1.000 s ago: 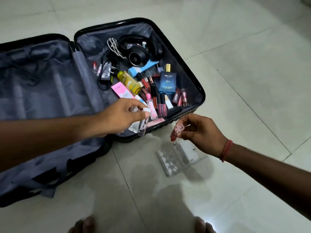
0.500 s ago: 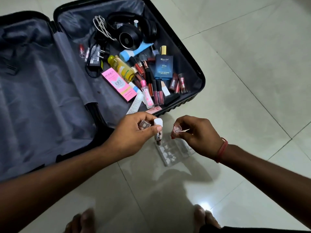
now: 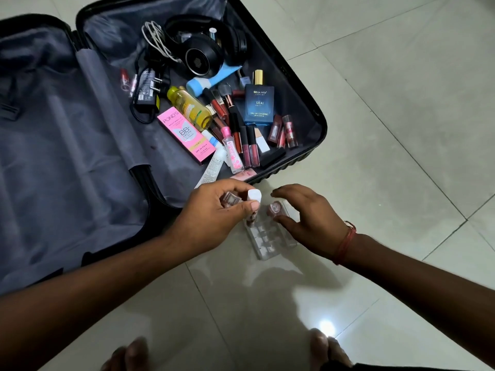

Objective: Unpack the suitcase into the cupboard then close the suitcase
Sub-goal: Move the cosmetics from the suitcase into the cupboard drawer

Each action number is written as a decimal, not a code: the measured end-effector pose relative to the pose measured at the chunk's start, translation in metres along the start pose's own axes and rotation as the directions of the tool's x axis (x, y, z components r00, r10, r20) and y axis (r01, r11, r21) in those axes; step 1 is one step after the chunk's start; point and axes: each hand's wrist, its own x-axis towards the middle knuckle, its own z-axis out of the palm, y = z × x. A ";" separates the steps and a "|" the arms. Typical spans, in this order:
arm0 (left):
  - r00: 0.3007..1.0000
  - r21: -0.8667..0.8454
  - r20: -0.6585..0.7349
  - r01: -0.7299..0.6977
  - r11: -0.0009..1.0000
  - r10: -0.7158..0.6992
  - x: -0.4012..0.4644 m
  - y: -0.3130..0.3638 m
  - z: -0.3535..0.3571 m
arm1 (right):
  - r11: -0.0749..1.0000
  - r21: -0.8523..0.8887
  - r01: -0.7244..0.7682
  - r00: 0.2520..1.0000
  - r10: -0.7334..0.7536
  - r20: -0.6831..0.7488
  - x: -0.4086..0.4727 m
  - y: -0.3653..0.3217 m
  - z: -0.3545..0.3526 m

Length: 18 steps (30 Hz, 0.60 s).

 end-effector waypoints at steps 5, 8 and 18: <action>1.000 -0.035 0.022 -0.013 0.999 0.014 0.000 0.006 0.004 | 0.900 0.393 -0.188 0.967 0.239 -0.085 -0.006 -0.026 -0.015; 0.999 -0.070 0.020 0.027 0.997 -0.026 0.002 0.012 0.005 | 0.695 0.669 -0.262 0.955 0.288 0.075 -0.006 -0.038 -0.020; 0.985 -0.129 0.088 0.160 0.979 -0.149 -0.005 0.025 0.008 | 0.681 0.692 -0.241 0.965 0.242 0.098 -0.009 -0.043 -0.017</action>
